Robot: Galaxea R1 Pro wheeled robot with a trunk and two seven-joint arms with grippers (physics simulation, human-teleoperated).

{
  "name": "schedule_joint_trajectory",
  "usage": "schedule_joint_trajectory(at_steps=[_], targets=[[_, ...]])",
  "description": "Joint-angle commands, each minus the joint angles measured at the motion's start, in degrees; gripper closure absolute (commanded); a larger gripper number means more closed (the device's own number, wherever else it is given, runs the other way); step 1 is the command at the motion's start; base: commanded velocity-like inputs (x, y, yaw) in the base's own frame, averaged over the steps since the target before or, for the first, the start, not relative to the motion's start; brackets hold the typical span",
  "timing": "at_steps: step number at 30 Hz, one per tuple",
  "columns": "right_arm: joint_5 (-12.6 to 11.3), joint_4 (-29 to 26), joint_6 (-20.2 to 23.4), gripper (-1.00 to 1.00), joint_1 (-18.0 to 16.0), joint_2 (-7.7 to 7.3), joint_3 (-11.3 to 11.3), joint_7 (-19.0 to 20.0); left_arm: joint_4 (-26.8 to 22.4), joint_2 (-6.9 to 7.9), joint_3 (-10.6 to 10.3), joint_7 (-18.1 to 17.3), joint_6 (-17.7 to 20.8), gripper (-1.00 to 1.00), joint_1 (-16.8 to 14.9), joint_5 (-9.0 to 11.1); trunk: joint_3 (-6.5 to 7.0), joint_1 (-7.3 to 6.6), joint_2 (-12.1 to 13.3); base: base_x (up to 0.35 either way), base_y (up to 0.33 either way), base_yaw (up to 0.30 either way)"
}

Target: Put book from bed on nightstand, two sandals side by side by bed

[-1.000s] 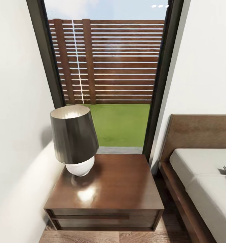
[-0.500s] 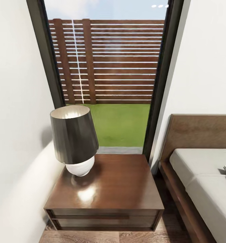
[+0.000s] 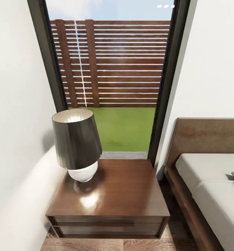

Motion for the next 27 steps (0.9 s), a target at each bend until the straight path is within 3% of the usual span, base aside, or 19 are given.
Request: schedule_joint_trajectory(at_steps=[1, 8, 16, 27], targets=[[-0.3, -0.7, -0.2, -1.0, -0.1, -0.08, 0.5, 0.2, 0.1, -0.04, -0.5, -0.1, -0.3, -1.0, 0.0, 0.4, -0.05, -0.01, 0.0, 0.0, 0.0, 0.0], [1.7, -10.2, 2.2, -1.0, -0.1, -0.52, 1.0, -1.4, 0.1, -0.94, -0.3, 0.1, -0.3, -1.0, 0.0, 0.5, -0.05, -0.01, 0.0, 0.0, 0.0, 0.0], [5.9, -21.6, 11.5, -1.0, -0.1, -0.56, 1.1, -2.9, 0.0, -1.28, 0.2, 0.2, -0.3, -1.0, 0.0, 0.6, -0.05, -0.01, 0.0, 0.0, 0.0, 0.0], [6.8, -35.5, 19.1, -1.0, -0.1, 0.1, 1.3, -3.2, -0.1, -1.39, 0.5, 0.2, 0.6, -1.0, -0.1, 0.7, -0.05, -0.01, 0.0, 0.0, 0.0, 0.0]])
